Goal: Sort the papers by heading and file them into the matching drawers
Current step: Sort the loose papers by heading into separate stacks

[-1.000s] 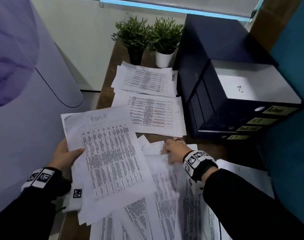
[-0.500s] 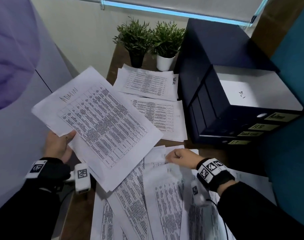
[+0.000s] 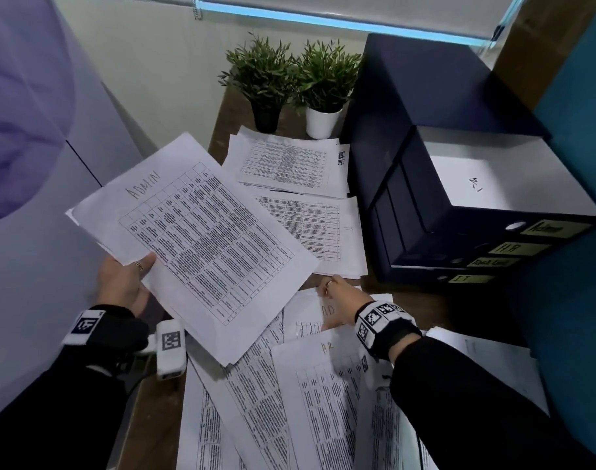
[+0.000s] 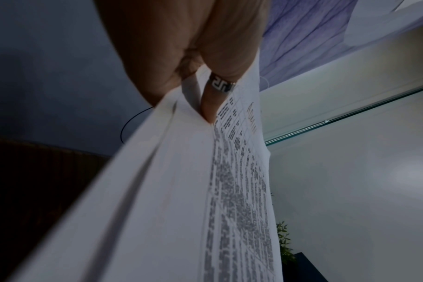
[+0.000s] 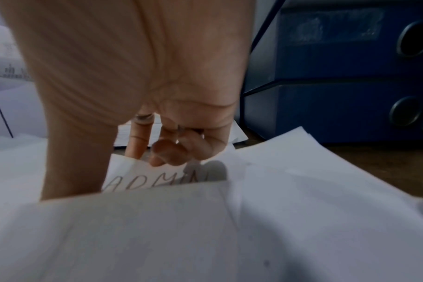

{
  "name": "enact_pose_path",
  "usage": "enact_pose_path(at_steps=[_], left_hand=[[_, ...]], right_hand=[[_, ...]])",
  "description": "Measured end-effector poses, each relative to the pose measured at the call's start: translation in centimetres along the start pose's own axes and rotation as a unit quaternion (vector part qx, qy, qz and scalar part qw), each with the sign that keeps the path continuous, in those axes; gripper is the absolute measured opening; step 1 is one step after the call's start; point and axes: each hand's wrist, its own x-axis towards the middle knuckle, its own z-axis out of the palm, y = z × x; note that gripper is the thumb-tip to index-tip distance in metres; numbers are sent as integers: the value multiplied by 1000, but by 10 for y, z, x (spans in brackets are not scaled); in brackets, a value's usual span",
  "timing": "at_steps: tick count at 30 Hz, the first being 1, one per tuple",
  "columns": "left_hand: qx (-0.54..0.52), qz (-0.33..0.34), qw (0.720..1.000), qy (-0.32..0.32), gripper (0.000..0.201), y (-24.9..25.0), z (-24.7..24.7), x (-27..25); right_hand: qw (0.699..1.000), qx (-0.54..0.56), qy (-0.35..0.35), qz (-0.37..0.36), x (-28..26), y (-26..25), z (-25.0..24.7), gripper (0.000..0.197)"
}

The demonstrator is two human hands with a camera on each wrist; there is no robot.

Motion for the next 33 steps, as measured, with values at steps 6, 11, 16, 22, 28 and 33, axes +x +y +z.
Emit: enact_pose_path(at_steps=[6, 11, 16, 22, 28, 33], left_hand=[[-6, 9, 1000, -2, 44, -3, -1, 1], [-13, 6, 1000, -14, 37, -8, -5, 3], [-20, 23, 999, -23, 42, -8, -10, 3], [-15, 45, 999, -10, 43, -2, -10, 1], [-23, 46, 999, -16, 45, -3, -15, 7], [-32, 36, 999, -9, 40, -2, -7, 4]], right_hand=[[997, 60, 6, -44, 1, 4, 5, 56], [999, 10, -29, -40, 6, -4, 3, 47], [999, 30, -40, -12, 5, -13, -3, 54], [996, -63, -66, -2, 11, -28, -4, 52], [994, -93, -6, -52, -1, -24, -4, 28], [997, -29, 8, -71, -34, 4, -14, 26]])
